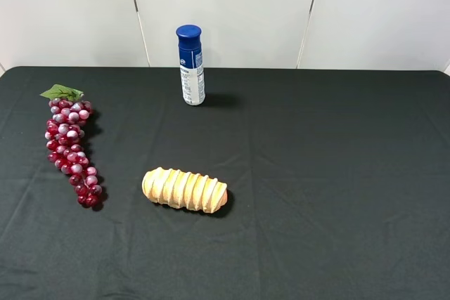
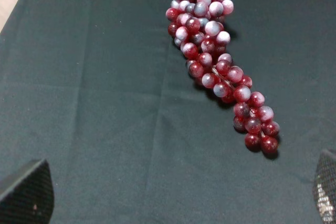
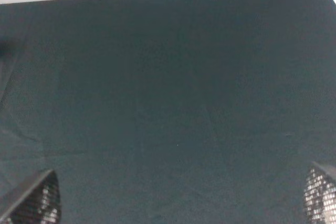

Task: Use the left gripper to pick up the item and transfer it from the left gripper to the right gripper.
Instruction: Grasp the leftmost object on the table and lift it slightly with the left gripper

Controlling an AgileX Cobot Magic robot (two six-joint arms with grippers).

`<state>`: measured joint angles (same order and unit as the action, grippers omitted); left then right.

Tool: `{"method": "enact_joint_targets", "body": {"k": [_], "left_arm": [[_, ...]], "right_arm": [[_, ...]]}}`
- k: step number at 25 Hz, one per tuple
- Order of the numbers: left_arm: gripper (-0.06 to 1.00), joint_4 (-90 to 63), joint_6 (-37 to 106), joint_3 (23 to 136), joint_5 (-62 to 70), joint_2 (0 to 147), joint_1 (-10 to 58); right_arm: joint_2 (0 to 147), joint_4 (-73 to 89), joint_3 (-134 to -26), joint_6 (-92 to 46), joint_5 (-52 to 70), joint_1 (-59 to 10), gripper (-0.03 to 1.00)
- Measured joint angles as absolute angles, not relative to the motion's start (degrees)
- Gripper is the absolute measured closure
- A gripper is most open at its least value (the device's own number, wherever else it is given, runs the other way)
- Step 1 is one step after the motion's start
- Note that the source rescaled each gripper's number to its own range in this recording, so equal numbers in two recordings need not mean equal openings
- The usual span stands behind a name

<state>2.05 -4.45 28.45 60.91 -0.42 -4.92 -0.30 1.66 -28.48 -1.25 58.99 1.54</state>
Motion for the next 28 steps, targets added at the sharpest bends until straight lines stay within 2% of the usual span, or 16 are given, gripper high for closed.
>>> {"method": "enact_joint_targets", "body": {"k": [11,19,28], "left_arm": [[-0.05,2.0,-4.4,32.6,61.5,4.5,-4.9],[-0.05,0.8,-4.8,40.6,65.0,23.1,-4.9],[-0.05,0.0,-6.2,42.4,63.3,43.5,-4.9]], "right_arm": [[-0.3,1.7,-28.5,-1.3,59.0,1.5,-0.03],[-0.3,1.7,-28.5,-1.3,58.9,1.5,-0.03],[-0.3,1.7,-28.5,-1.3,58.9,1.5,-0.03]]}}
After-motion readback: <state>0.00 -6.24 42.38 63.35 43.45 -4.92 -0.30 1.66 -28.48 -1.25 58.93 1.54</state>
